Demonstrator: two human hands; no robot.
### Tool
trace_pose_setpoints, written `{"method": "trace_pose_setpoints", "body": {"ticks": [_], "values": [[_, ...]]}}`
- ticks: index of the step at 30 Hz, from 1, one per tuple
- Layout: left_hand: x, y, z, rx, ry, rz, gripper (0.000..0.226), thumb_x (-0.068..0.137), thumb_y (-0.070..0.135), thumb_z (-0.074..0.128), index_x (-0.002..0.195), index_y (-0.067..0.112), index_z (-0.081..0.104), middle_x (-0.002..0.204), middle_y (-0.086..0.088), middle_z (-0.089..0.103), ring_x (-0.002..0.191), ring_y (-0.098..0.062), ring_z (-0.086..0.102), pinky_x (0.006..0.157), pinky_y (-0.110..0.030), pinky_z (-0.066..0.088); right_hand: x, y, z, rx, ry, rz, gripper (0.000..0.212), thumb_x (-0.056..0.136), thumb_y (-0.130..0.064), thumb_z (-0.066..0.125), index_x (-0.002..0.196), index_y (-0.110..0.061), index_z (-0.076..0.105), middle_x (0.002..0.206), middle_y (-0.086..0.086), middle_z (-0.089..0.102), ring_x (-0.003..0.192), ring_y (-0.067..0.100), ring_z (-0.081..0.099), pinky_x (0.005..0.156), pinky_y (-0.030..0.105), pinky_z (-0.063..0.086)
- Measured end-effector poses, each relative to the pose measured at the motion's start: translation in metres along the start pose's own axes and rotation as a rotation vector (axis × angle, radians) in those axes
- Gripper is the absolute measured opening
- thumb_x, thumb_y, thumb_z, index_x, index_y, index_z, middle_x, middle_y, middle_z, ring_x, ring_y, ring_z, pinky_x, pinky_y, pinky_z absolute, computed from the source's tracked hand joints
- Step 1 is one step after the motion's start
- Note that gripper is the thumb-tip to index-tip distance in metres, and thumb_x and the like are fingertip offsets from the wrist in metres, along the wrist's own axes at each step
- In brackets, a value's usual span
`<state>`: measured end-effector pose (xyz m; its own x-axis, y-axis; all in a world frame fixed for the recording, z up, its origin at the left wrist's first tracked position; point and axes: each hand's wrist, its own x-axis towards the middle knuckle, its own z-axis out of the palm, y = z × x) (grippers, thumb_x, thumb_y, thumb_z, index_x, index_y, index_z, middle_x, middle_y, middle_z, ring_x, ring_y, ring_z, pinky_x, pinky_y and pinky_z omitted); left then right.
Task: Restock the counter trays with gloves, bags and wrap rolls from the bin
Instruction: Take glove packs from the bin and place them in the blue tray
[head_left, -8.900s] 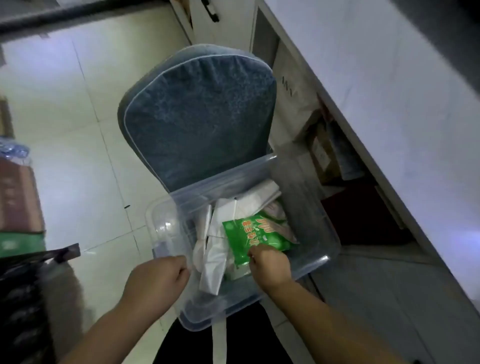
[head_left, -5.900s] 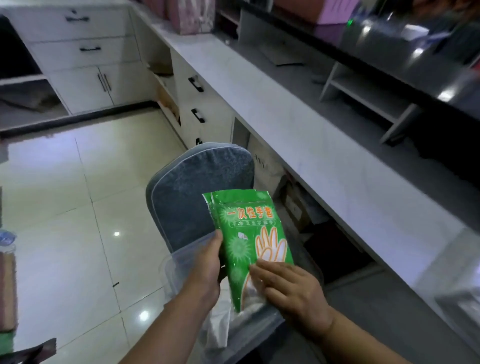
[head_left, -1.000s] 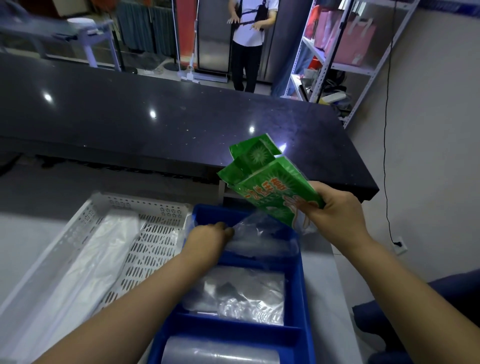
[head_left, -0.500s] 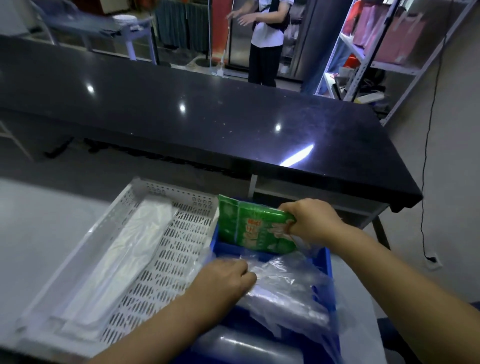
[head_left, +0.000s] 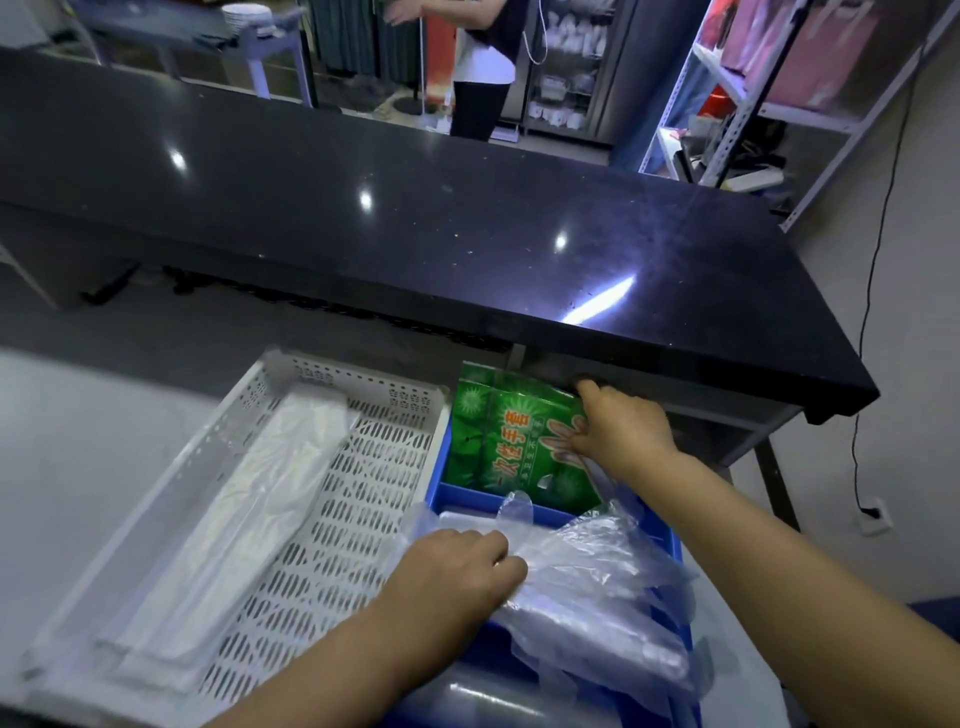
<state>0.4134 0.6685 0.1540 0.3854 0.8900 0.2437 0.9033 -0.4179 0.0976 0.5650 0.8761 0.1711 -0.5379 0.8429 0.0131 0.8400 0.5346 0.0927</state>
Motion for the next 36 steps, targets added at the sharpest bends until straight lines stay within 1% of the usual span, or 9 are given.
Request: {"method": "trace_pose_setpoints", "body": {"ticks": [5,12,17,20,25,28,30,32,36], "values": [[0.004,-0.001,0.002,-0.006,-0.026,0.005,0.027,0.048,0.018,0.077,0.069,0.023,0.061,0.061,0.005,0.056,0.049,-0.015,0.052,0.043,-0.024,0.034,-0.008,-0.006,0.017,-0.116,0.217,0.015,0.062,0.071,-0.048,0.073,0.119,-0.018,0.050,0.109,0.007,0.058,0.096,0.029,0.052,0.076,0.039,0.040],[0.010,0.002,0.004,0.006,-0.076,0.032,0.028,0.044,0.020,0.080,0.065,0.024,0.061,0.059,0.007,0.056,0.047,-0.013,0.052,0.042,-0.023,0.036,-0.011,-0.001,0.023,0.032,-0.036,-0.023,0.068,0.078,-0.054,0.064,0.133,-0.024,0.037,0.127,0.002,0.052,0.116,0.025,0.045,0.090,0.037,0.037],[0.019,0.002,-0.004,-0.005,-0.061,0.049,0.031,0.040,0.017,0.082,0.063,0.022,0.061,0.057,0.005,0.056,0.046,-0.015,0.052,0.040,-0.024,0.036,-0.045,-0.010,-0.019,0.333,0.057,-0.194,0.078,0.079,-0.044,0.068,0.144,-0.024,0.030,0.146,0.000,0.038,0.132,0.020,0.035,0.110,0.036,0.029],[0.030,0.002,-0.014,0.022,-0.034,0.060,0.030,0.040,0.015,0.081,0.065,0.021,0.066,0.056,0.003,0.056,0.044,-0.015,0.053,0.038,-0.025,0.036,-0.087,-0.024,-0.045,0.776,-0.301,-0.286,0.104,0.060,-0.062,0.072,0.143,-0.050,0.011,0.144,-0.015,0.039,0.131,0.003,0.034,0.105,0.027,0.034],[0.041,0.011,-0.024,-0.042,0.077,0.123,0.030,0.046,0.007,0.080,0.070,0.016,0.063,0.065,-0.001,0.062,0.049,-0.017,0.056,0.042,-0.023,0.037,-0.122,-0.025,-0.041,0.712,-0.585,-0.222,0.131,0.057,-0.048,0.082,0.136,-0.054,-0.023,0.152,-0.002,0.030,0.129,0.016,0.040,0.105,0.031,0.038],[0.046,0.009,-0.024,-0.035,0.077,0.076,0.036,0.048,0.004,0.079,0.080,0.016,0.067,0.065,0.000,0.062,0.052,-0.018,0.057,0.043,-0.023,0.039,-0.124,-0.023,-0.033,0.751,-0.571,-0.068,0.100,0.069,-0.024,0.076,0.144,-0.040,0.011,0.135,0.000,0.049,0.107,0.016,0.057,0.088,0.032,0.053],[0.049,0.004,-0.025,-0.066,0.047,-0.001,0.046,0.051,0.002,0.078,0.093,0.016,0.067,0.073,0.001,0.067,0.057,-0.019,0.062,0.045,-0.023,0.042,-0.121,-0.016,-0.029,0.785,-0.513,-0.011,0.046,0.073,-0.012,0.067,0.117,-0.023,0.055,0.104,0.001,0.064,0.090,0.023,0.064,0.078,0.039,0.056],[0.053,-0.001,-0.026,-0.131,-0.036,-0.086,0.061,0.062,0.000,0.070,0.118,0.018,0.058,0.093,-0.001,0.072,0.073,-0.022,0.068,0.054,-0.027,0.048,-0.116,-0.005,-0.028,0.784,-0.508,0.035,0.015,0.073,-0.010,0.063,0.088,-0.009,0.064,0.082,0.009,0.065,0.081,0.032,0.064,0.071,0.043,0.053],[0.064,-0.033,-0.038,-0.037,-0.280,-0.186,0.068,0.081,0.024,0.063,0.140,0.030,0.032,0.130,0.003,0.057,0.115,-0.021,0.055,0.088,-0.032,0.043,-0.107,0.009,-0.032,0.727,-0.497,0.088,0.013,0.071,-0.011,0.063,0.083,-0.014,0.066,0.080,0.007,0.067,0.079,0.027,0.065,0.072,0.041,0.055]]}}
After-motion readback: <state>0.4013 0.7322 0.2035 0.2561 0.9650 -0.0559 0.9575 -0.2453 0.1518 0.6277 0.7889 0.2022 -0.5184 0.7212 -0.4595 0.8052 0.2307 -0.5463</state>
